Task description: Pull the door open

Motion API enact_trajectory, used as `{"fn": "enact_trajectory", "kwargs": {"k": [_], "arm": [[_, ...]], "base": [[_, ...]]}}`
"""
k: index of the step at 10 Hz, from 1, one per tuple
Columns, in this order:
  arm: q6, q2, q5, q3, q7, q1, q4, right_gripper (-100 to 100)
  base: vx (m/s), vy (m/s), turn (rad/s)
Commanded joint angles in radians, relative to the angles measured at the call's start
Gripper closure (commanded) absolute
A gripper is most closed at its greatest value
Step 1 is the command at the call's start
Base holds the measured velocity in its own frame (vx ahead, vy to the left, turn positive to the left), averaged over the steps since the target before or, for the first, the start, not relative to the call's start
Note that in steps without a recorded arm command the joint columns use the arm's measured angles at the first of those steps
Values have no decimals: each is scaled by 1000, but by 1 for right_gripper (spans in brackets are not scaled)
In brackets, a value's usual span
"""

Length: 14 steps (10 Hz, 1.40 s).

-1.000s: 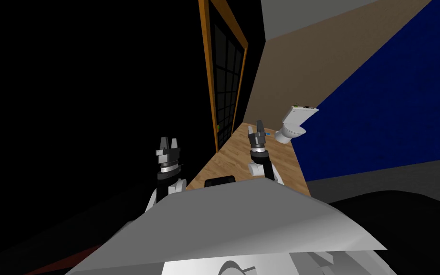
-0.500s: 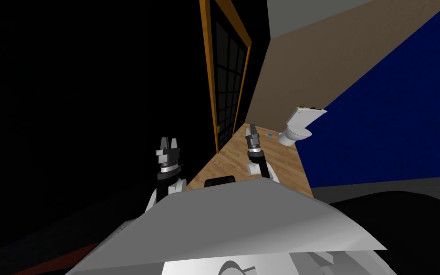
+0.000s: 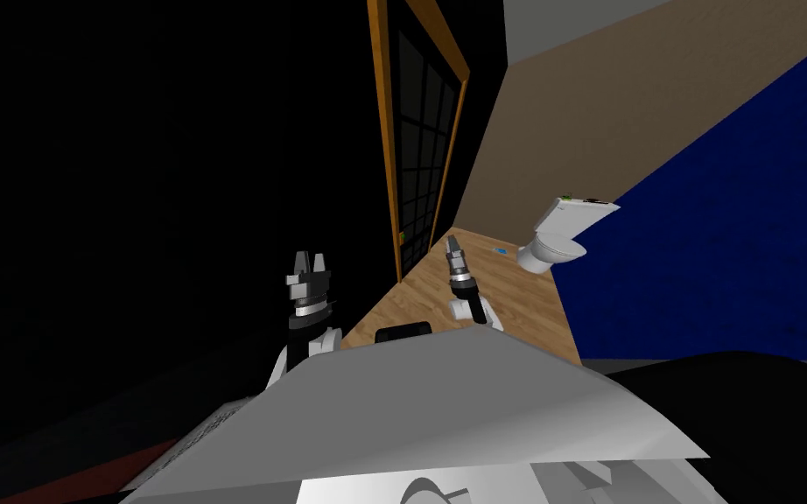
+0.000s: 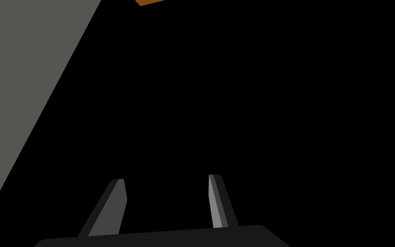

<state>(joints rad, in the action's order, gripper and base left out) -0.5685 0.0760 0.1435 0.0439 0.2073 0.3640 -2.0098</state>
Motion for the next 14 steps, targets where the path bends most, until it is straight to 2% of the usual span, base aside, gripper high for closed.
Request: {"fn": "enact_trajectory", "kwargs": {"k": [1,3,4,7,8,10,11,14], "arm": [[-11,8,10,-7,31,-15,44,-100],[-28,12,26,-9,76,-34,106,-100],[-28,12,26,-9,76,-34,106,-100],[-55,17,51,-13,144,-62,195,-100],[-55,17,51,-13,144,-62,200,-100],[-73,20,69,-16,192,-81,265,-100],[-73,20,69,-16,192,-81,266,-100],[-101,24,96,-20,265,-111,366,-100]], "base": [[64,-98,89],[77,-93,100],[55,-57,28],[49,-67,89],[40,-58,40],[51,-68,75],[44,-52,47],[60,-70,92]]}}
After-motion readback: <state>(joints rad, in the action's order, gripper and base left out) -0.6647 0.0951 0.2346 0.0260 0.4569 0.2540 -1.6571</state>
